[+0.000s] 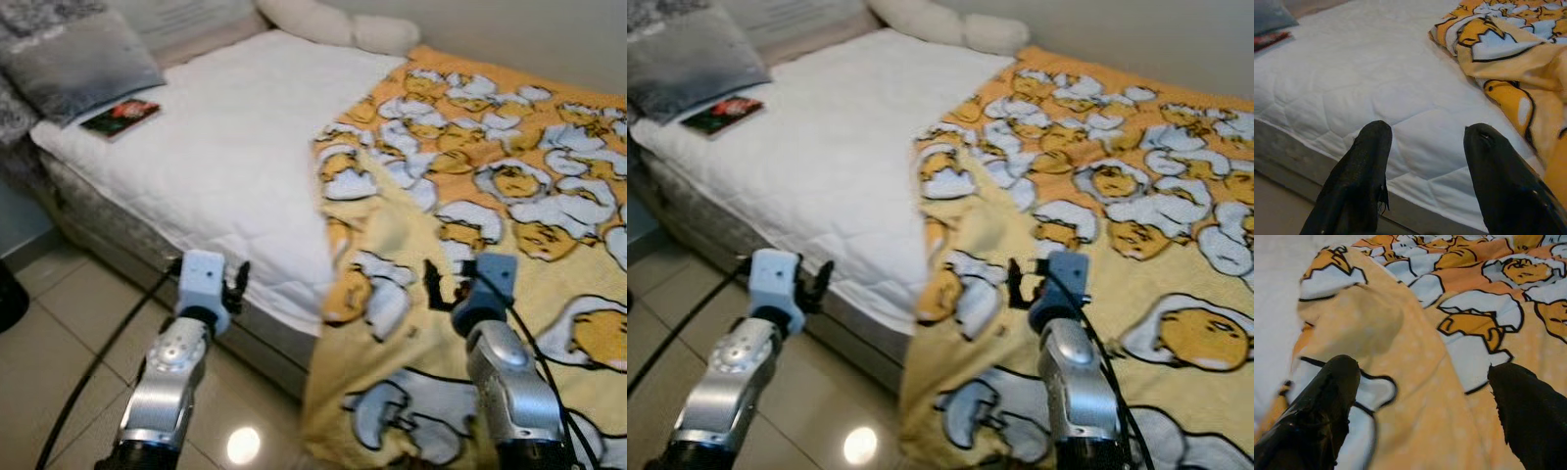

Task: Clean up the room

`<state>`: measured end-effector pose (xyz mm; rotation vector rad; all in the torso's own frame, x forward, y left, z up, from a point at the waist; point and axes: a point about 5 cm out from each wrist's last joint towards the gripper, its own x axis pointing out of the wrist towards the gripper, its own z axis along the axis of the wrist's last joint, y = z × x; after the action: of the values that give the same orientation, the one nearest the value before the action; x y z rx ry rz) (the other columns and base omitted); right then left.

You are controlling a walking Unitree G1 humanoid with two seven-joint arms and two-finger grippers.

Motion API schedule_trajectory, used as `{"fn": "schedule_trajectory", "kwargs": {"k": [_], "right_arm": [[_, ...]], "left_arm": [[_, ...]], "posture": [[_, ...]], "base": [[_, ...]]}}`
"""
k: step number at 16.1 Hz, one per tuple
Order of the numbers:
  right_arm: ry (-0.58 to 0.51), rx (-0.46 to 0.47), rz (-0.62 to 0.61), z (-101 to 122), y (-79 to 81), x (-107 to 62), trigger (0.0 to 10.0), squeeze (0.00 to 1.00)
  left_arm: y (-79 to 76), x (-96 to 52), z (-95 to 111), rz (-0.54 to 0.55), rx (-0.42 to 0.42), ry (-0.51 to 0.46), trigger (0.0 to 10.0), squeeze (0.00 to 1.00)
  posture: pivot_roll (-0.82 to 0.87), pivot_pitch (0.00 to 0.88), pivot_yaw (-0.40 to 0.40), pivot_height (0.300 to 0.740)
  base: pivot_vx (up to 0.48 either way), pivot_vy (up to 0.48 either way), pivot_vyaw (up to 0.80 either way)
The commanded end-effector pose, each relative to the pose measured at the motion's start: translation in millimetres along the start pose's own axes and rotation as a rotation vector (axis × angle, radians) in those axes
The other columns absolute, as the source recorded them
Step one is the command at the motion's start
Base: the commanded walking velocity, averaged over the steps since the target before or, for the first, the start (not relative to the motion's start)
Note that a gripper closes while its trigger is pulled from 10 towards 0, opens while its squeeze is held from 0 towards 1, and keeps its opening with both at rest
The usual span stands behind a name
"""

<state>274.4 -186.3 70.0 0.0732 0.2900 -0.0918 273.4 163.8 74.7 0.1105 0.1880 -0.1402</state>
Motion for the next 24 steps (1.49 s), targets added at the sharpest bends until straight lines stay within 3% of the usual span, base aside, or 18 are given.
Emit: {"fn": "schedule_trajectory", "kwargs": {"k": [1,5,10,11,14,20,24], "right_arm": [[0.05,-0.005,-0.019,-9,-10.5,1.3,10.0,1.0],[0.051,0.064,0.019,-8,-14.3,7.0,10.0,1.0],[0.121,0.026,-0.031,-13,-30.0,25.2,10.0,1.0],[0.142,0.039,-0.052,-15,-34.9,27.1,10.0,0.0],[0.244,0.072,-0.086,-32,-45.5,30.1,10.0,0.0],[0.331,0.071,-0.066,-50,-45.7,31.9,10.0,0.0],[0.346,0.151,-0.048,-53,-45.0,36.1,10.0,0.0]], "left_arm": [[-8.6,0.0,-2,-0.051,0.044,0.006,10.0,0.0],[-9.8,-2.2,-3,-0.098,0.094,0.01,10.0,0.0],[-13.2,-5.4,-5,-0.244,0.213,0.027,10.0,0.0],[-14.1,-6.2,-5,-0.265,0.22,0.026,10.0,0.0],[-12.4,-9.2,-6,-0.288,0.208,0.036,10.0,0.0],[-17.4,-11.2,-8,-0.332,0.201,0.049,10.0,0.0],[-22.9,-16.9,-17,-0.481,0.263,0.101,10.0,0.0]], "posture": [[-0.01,0.0,0.005,0.74],[0.0,0.0,0.013,0.74],[0.03,0.0,0.022,0.74],[0.04,0.0,0.01,0.74],[0.04,0.0,0.005,0.74],[0.04,0.0,-0.003,0.74],[0.02,0.0,0.006,0.74]], "base": [[0.0,0.0,0.0],[0.0,0.0,0.0],[0.0,0.0,0.0],[0.0,0.0,0.0],[0.0,0.0,0.0],[0.0,0.0,0.0],[0.0,0.0,0.0]]}}
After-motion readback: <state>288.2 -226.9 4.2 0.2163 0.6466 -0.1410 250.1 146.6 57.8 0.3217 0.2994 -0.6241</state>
